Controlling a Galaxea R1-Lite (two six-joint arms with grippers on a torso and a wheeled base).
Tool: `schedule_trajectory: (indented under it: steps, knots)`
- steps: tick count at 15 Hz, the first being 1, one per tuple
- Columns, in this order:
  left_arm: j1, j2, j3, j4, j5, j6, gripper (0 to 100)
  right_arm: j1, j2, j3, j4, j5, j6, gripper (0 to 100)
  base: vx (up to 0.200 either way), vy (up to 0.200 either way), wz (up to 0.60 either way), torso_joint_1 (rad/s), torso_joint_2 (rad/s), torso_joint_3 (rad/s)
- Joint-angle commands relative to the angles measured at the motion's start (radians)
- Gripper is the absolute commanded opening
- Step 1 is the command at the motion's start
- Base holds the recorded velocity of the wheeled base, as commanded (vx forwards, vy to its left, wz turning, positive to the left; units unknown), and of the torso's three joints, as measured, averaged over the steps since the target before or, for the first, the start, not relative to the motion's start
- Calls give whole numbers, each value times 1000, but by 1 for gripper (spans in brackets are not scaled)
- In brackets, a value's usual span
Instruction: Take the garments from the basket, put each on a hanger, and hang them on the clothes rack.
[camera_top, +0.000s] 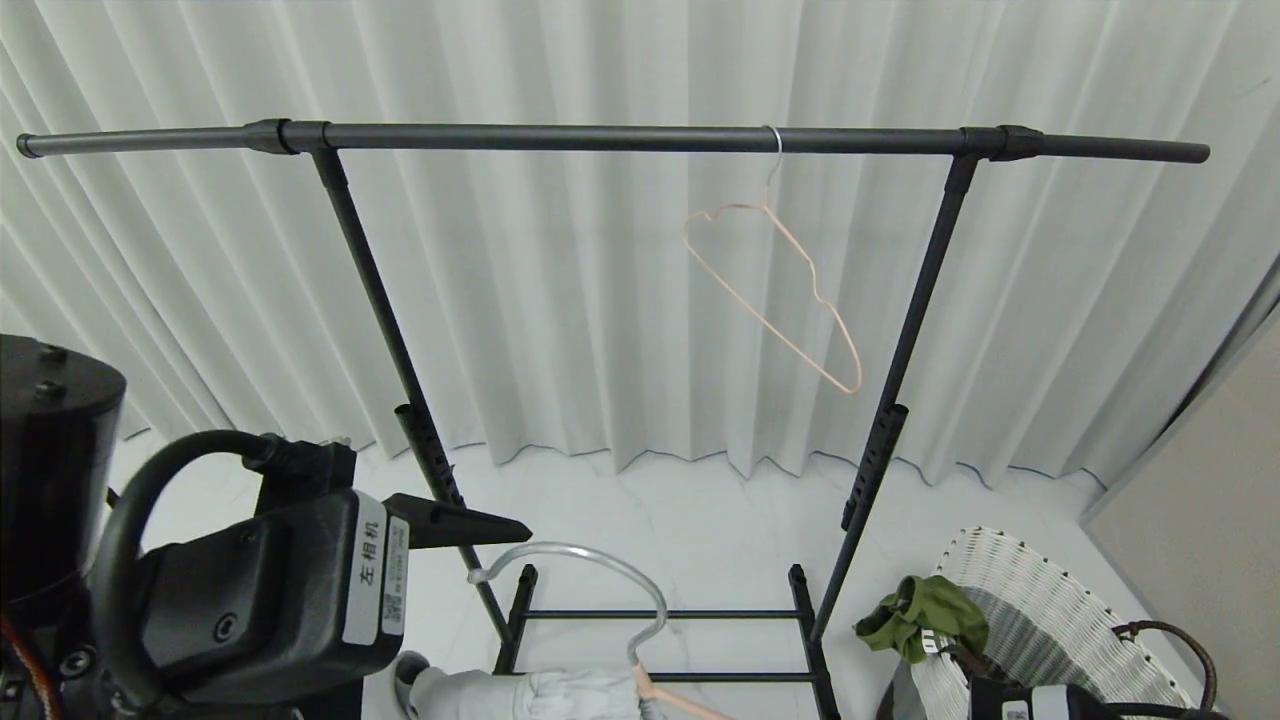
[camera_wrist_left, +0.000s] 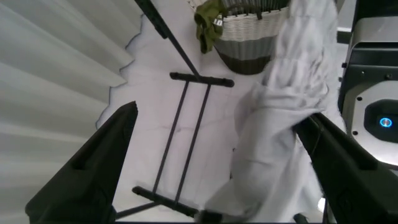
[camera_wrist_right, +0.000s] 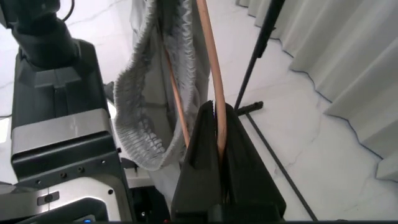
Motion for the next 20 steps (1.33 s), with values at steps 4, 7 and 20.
schedule_trajectory:
  steps: [4,7,20]
  knots:
    - [72,-9,-25,-26,2,-8,100,-149,-52,-27,-3,-13,-21,0,0,0,0,0,0,0]
    - [161,43,-35,-154,0,-6,100,-220,-78,-55,-2,-4,-35,0,0,0,0,0,0,0]
    - [145,228,-223,-239,-101,65,100,-284,-98,-147,53,59,-92,0,0,0,0,0,0,0]
